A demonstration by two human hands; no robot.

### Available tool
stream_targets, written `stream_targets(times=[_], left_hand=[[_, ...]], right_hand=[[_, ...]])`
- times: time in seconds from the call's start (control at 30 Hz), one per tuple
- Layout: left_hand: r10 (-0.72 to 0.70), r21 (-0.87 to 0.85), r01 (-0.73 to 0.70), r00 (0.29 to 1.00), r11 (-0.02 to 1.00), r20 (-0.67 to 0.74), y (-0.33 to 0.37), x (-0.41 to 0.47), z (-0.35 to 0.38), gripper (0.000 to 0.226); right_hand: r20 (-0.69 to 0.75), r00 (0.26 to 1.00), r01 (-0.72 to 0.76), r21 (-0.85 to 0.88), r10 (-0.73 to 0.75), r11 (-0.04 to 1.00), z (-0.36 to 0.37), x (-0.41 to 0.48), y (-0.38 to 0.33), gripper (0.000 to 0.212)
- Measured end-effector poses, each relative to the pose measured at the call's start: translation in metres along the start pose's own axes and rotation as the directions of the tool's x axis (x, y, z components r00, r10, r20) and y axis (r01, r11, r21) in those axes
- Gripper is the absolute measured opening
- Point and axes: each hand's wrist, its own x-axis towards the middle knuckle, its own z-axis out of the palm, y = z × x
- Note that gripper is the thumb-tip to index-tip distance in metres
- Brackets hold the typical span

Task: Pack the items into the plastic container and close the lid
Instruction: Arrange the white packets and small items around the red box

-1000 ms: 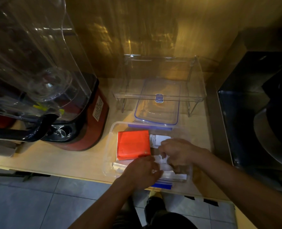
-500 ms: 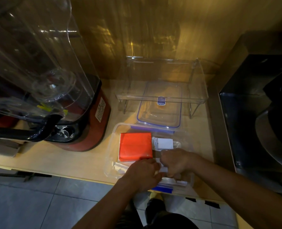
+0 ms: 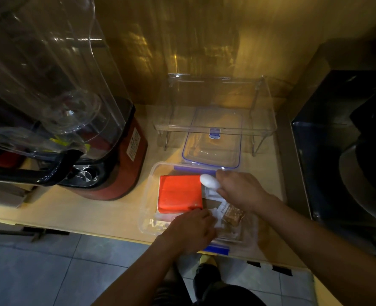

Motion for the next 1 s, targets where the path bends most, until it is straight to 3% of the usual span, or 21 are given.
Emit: stream_targets(times=[0.1,0.2,0.33,0.47,0.53,0.63,0.73,0.87,0.93,1.0], left_hand=[[0.108,-0.044,-0.109,0.994,0.993,-0.02,0.002,-0.002,-0.005,0.038],[0.121,-0.033,-0.12,0.992,0.992,0.026,0.001,-0.001,-0.003,0.023],[0.023,0.049,-0.029,0.993,0.998,0.111,0.002,0.003,-0.002,0.047],[-0.05,-0.015,0.053,0.987,0.998,0.155,0.004,0.005,-0.001,0.048],[-0.165,-0.09,0.181,0.973,0.979,0.162,0.003,0.006,0.002,0.05],[-0.242,-0.183,0.276,0.952,0.944,0.188,0.006,0.006,0.003,0.053],[-0.261,-0.261,0.309,0.944,0.914,0.202,0.006,0.006,-0.001,0.048],[-0.255,-0.343,0.26,0.965,0.903,0.06,0.01,-0.001,-0.01,0.029],[-0.268,-0.269,0.243,0.962,0.932,-0.059,0.015,-0.006,-0.012,0.029],[-0.258,-0.244,0.23,0.962,0.942,-0.089,0.018,-0.009,-0.012,0.039]], right_hand=[[0.105,0.99,0.101,-0.071,-0.093,0.992,0.012,-0.012,0.004,0.03],[0.209,0.972,0.166,-0.27,-0.111,0.948,0.028,-0.023,0.006,0.033],[0.22,0.973,0.159,-0.403,-0.074,0.901,0.034,-0.023,0.0,0.029],[0.197,0.979,0.132,-0.412,-0.053,0.902,0.031,-0.021,-0.004,0.03],[0.19,0.979,0.133,-0.345,-0.069,0.929,0.03,-0.025,-0.004,0.032],[0.202,0.97,0.152,-0.075,-0.134,0.986,0.022,-0.033,-0.008,0.034],[0.394,0.914,0.074,0.077,-0.099,0.994,0.016,-0.035,-0.014,0.029],[0.664,0.741,0.011,0.133,-0.097,0.991,0.008,-0.029,-0.02,0.019],[0.69,0.714,-0.037,0.202,-0.116,0.979,0.008,-0.027,-0.025,0.022],[0.655,0.748,-0.1,0.273,-0.109,0.957,0.009,-0.026,-0.03,0.028]])
